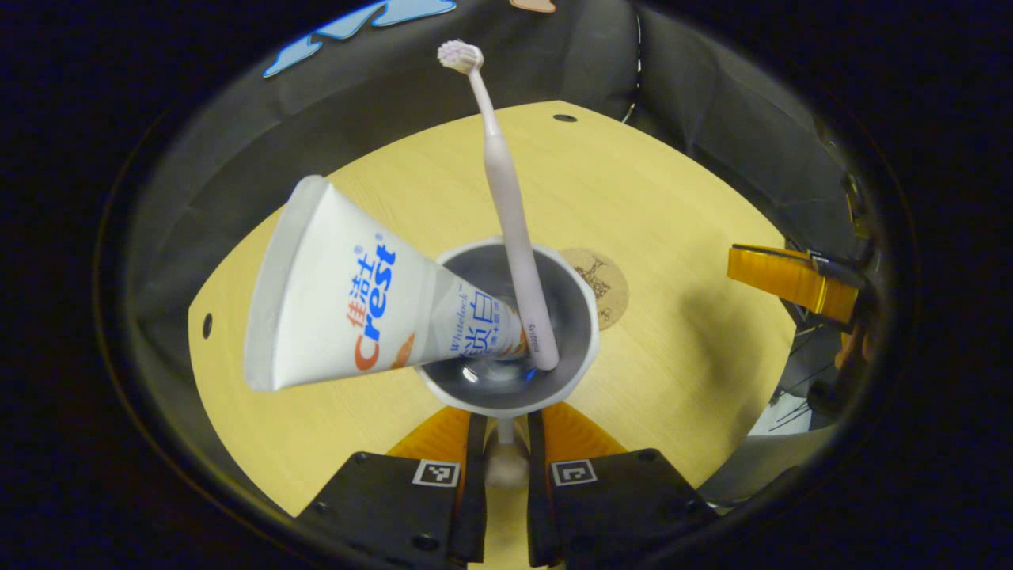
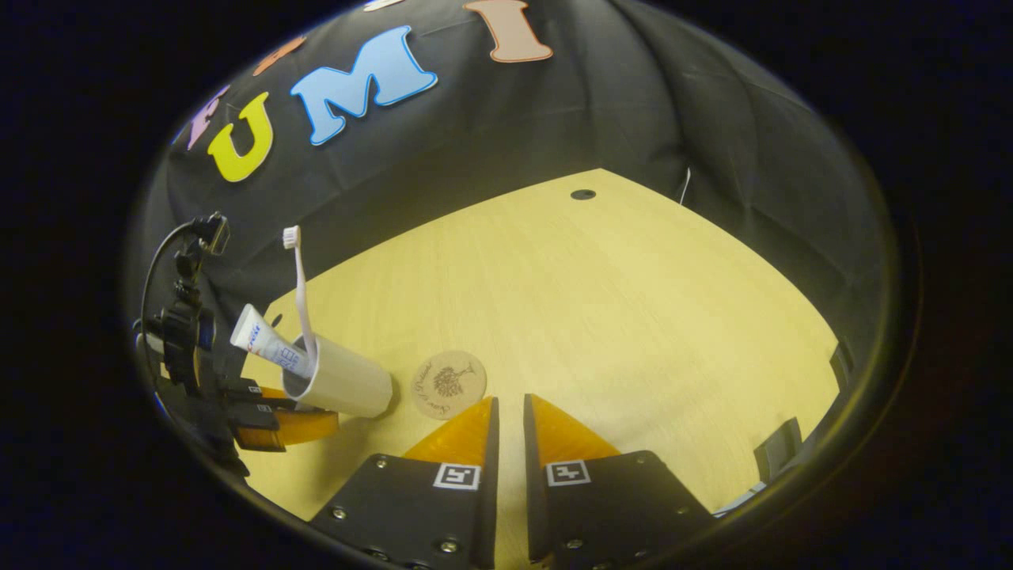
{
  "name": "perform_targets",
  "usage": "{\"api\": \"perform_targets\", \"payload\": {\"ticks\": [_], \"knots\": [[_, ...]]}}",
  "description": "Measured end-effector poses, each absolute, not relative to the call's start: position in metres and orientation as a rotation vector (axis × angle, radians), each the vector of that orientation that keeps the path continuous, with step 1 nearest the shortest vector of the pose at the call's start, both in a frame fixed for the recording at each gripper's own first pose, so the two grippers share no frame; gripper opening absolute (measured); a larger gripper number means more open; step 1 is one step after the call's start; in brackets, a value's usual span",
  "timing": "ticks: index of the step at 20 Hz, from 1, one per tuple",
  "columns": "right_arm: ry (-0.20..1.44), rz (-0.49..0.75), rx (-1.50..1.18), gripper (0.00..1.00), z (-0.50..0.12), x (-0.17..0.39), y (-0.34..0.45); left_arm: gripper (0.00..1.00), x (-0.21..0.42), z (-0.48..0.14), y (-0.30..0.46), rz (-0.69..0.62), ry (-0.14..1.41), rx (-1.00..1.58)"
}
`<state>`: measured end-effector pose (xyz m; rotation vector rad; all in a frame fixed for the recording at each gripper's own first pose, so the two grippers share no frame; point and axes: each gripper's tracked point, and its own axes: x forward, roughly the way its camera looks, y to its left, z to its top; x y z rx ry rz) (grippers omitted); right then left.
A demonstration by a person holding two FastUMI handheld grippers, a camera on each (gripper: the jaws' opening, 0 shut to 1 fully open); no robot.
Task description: Put the toothbrush and toothpaste on the desktop into the cup, then pick up the cup and place it on the coaster on the desktop.
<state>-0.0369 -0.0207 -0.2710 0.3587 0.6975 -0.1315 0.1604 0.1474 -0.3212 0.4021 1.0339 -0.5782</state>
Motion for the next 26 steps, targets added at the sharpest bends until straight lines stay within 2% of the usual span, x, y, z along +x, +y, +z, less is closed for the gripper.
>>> {"api": "perform_targets", "payload": {"ticks": [11, 26], "knots": [[0.691, -0.21, 0.431, 0.16, -0.271, -0.05, -0.065, 0.27, 0.168, -0.32, 0.128, -0.657, 1.053, 0.454], [0.691, -0.261, 0.503, 0.16, -0.269, -0.052, -0.11, 0.28, 0.202, -0.273, 0.197, -0.614, 1.145, 0.51]]}}
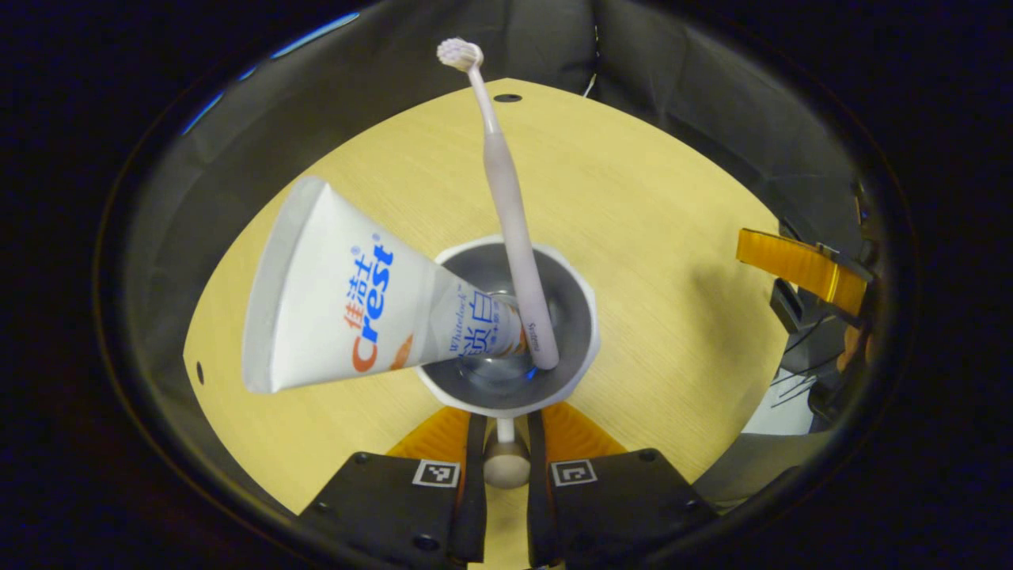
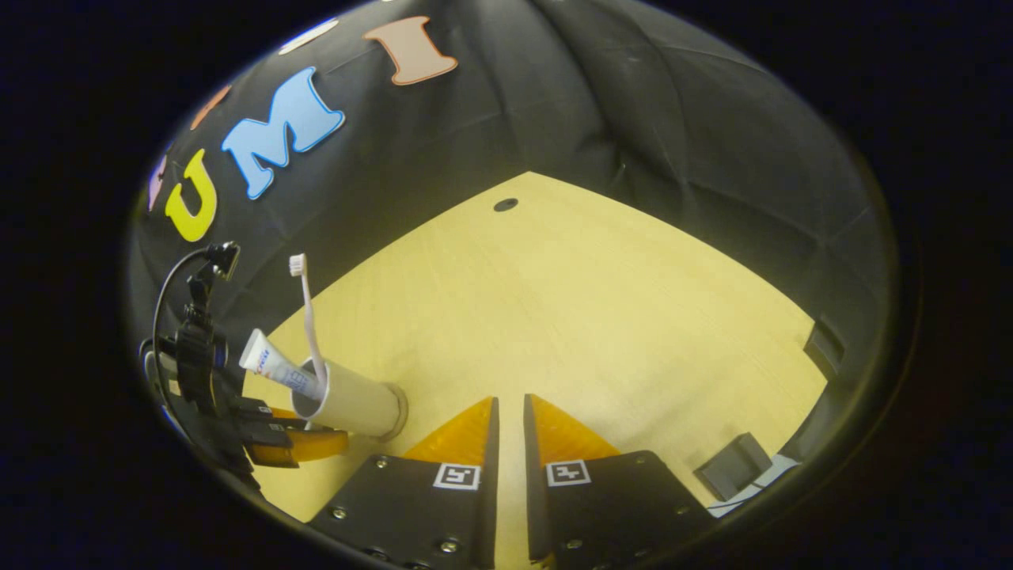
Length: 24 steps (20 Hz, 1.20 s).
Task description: Put the toothbrush and toothpaste on the desktop into the cup, then pick up the cup and place it on the coaster on the desktop.
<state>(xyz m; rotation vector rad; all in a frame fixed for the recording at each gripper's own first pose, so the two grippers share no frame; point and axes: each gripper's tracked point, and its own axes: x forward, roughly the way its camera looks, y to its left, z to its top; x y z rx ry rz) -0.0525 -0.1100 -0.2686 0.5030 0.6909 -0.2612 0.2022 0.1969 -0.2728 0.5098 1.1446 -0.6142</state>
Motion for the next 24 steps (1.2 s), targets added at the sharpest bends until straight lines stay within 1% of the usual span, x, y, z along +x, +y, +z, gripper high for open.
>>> {"api": "perform_targets", "payload": {"ticks": [2, 3, 6, 8, 9, 12, 14, 15, 16, 21, 22, 23, 24], "knots": [[0.698, -0.255, 0.511, 0.16, -0.271, -0.048, -0.114, 0.29, 0.198, -0.274, 0.205, -0.592, 1.15, 0.512], [0.702, -0.249, 0.512, 0.16, -0.273, -0.048, -0.117, 0.32, 0.194, -0.275, 0.206, -0.583, 1.153, 0.507], [0.709, -0.223, 0.507, 0.16, -0.272, -0.048, -0.114, 0.35, 0.18, -0.285, 0.203, -0.556, 1.154, 0.503], [0.716, -0.2, 0.502, 0.16, -0.273, -0.048, -0.113, 0.35, 0.178, -0.278, 0.205, -0.54, 1.162, 0.499], [0.721, -0.187, 0.499, 0.16, -0.273, -0.047, -0.113, 0.38, 0.178, -0.274, 0.206, -0.534, 1.157, 0.499], [0.735, -0.152, 0.49, 0.16, -0.274, -0.043, -0.105, 0.38, 0.176, -0.256, 0.215, -0.515, 1.14, 0.478], [0.743, -0.127, 0.479, 0.16, -0.272, -0.042, -0.101, 0.4, 0.171, -0.249, 0.221, -0.502, 1.12, 0.459], [0.747, -0.114, 0.47, 0.16, -0.272, -0.042, -0.099, 0.47, 0.166, -0.246, 0.223, -0.494, 1.109, 0.447], [0.752, -0.099, 0.459, 0.16, -0.271, -0.042, -0.097, 0.48, 0.164, -0.244, 0.225, -0.484, 1.098, 0.435], [0.755, -0.017, 0.379, 0.16, -0.254, -0.043, -0.071, 0.51, 0.158, -0.227, 0.237, -0.426, 0.996, 0.379], [0.747, 0.002, 0.361, 0.16, -0.247, -0.043, -0.066, 0.49, 0.157, -0.219, 0.241, -0.412, 0.966, 0.363], [0.736, 0.019, 0.341, 0.16, -0.239, -0.04, -0.061, 0.51, 0.152, -0.213, 0.243, -0.394, 0.93, 0.347], [0.723, 0.038, 0.321, 0.16, -0.23, -0.038, -0.055, 0.49, 0.149, -0.203, 0.248, -0.38, 0.892, 0.325]]}}
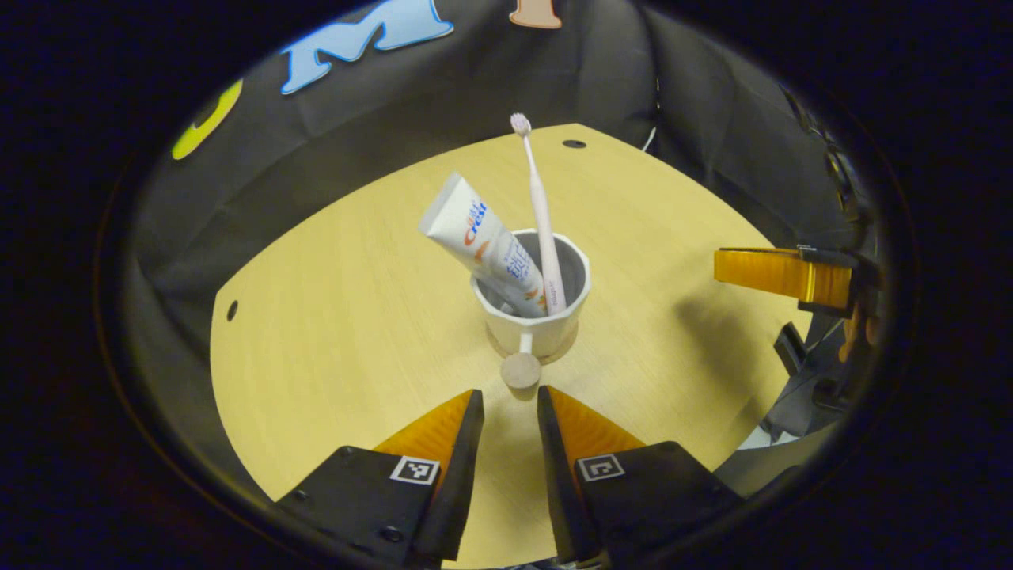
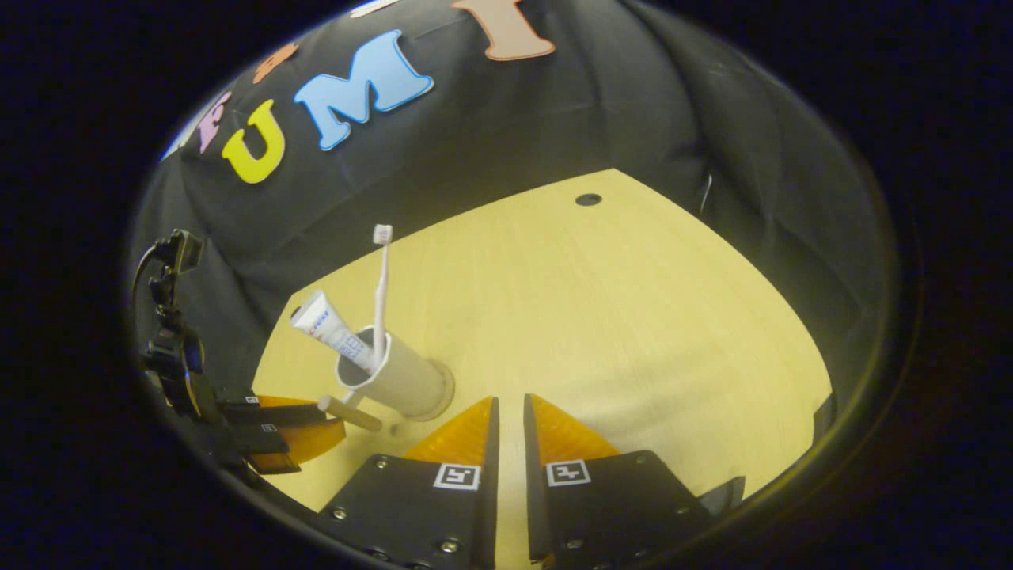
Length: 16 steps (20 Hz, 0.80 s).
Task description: Put the toothbrush and toothpaste on the desktop into the cup, then pick up the cup and place it on the coaster on the desktop.
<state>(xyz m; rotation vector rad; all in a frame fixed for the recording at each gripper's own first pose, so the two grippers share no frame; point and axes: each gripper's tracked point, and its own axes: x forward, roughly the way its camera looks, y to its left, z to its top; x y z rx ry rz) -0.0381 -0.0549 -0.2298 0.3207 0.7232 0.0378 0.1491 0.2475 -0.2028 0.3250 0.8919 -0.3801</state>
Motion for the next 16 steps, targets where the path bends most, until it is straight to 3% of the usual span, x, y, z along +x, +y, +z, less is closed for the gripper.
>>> {"api": "perform_targets", "payload": {"ticks": [7, 9, 11, 13, 16], "knots": [[0.531, 0.137, 0.218, 0.16, -0.132, -0.006, -0.025, 0.51, 0.135, -0.099, 0.277, -0.285, 0.531, 0.222], [0.449, 0.147, 0.195, 0.16, -0.097, 0.005, -0.02, 0.47, 0.133, -0.073, 0.283, -0.25, 0.41, 0.199], [0.354, 0.154, 0.171, 0.16, -0.059, 0.016, -0.015, 0.51, 0.129, -0.064, 0.281, -0.198, 0.295, 0.187], [0.265, 0.154, 0.154, 0.16, -0.025, 0.025, -0.013, 0.47, 0.127, -0.059, 0.282, -0.154, 0.194, 0.164], [0.155, 0.14, 0.132, 0.16, 0.012, 0.032, -0.015, 0.51, 0.13, -0.05, 0.287, -0.086, 0.065, 0.092]]}}
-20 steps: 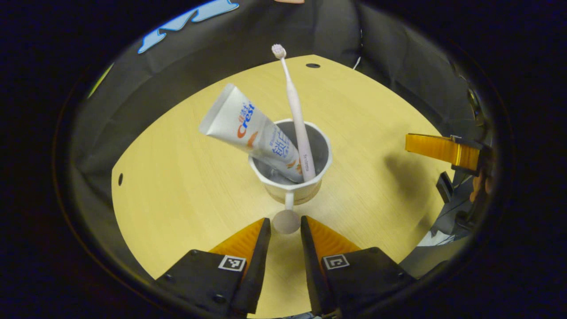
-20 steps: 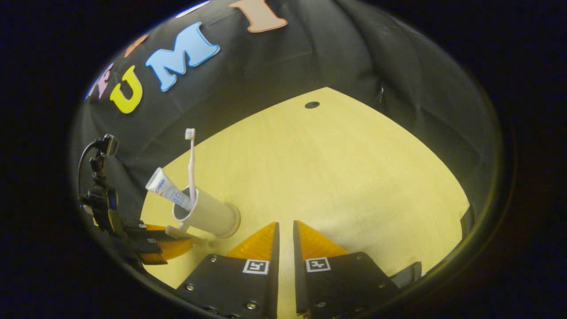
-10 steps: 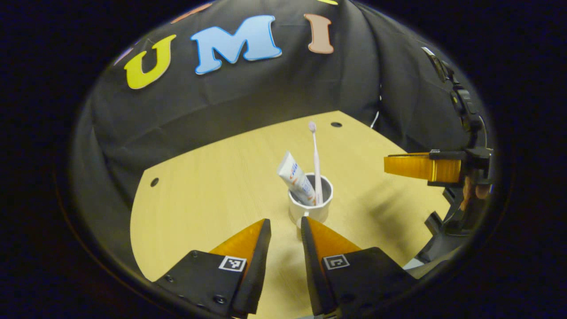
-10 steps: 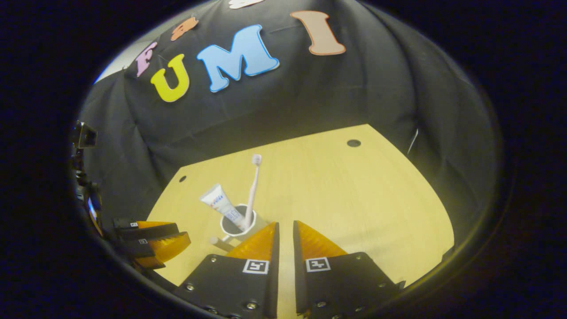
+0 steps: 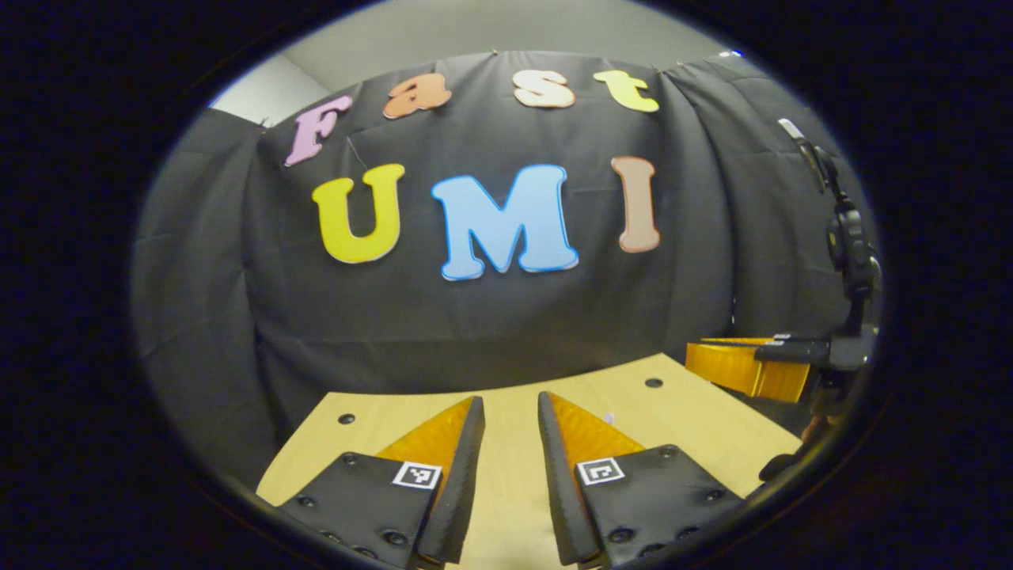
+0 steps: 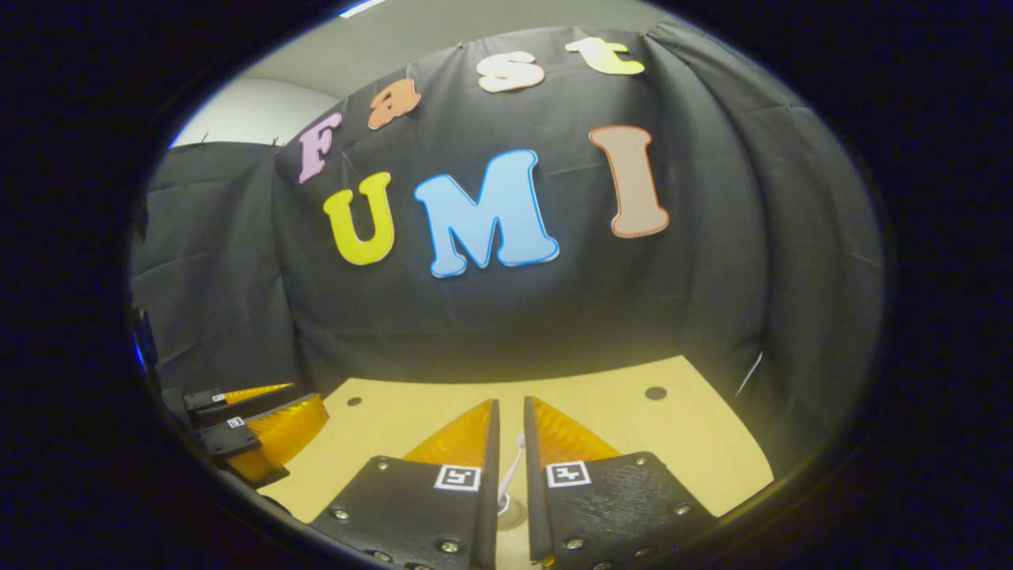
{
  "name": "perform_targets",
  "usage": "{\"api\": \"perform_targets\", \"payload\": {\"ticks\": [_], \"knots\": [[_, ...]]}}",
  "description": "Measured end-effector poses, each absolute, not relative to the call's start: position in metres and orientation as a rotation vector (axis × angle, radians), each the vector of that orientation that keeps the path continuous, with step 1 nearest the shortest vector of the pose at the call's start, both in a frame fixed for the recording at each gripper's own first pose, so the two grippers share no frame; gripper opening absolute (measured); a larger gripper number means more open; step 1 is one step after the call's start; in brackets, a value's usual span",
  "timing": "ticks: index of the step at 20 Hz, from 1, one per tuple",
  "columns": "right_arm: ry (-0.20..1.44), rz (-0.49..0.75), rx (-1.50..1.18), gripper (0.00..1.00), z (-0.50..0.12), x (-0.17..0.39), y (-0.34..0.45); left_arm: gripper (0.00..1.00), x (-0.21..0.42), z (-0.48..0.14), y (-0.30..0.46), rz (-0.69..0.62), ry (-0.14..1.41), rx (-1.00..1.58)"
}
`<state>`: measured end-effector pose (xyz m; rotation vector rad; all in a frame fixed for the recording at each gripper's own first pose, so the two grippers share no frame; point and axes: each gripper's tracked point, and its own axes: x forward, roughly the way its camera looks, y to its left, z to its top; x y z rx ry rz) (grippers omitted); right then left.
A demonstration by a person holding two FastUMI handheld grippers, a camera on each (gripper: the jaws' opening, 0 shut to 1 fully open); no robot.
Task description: Put the toothbrush and toothpaste on the desktop into the cup, then pick up the cup and place it on the coaster on the desktop.
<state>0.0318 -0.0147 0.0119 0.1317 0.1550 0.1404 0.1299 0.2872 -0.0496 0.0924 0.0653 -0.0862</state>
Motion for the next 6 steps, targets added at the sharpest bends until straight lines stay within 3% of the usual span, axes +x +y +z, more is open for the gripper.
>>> {"api": "perform_targets", "payload": {"ticks": [3, 6], "knots": [[0.067, 0.136, 0.076, 0.16, 0.031, 0.029, -0.017, 0.5, 0.135, -0.03, 0.294, -0.008, -0.094, 0.061], [0.059, 0.169, 0.056, 0.15, 0.027, 0.033, -0.011, 0.49, 0.133, -0.029, 0.289, 0.046, -0.134, 0.075]]}}
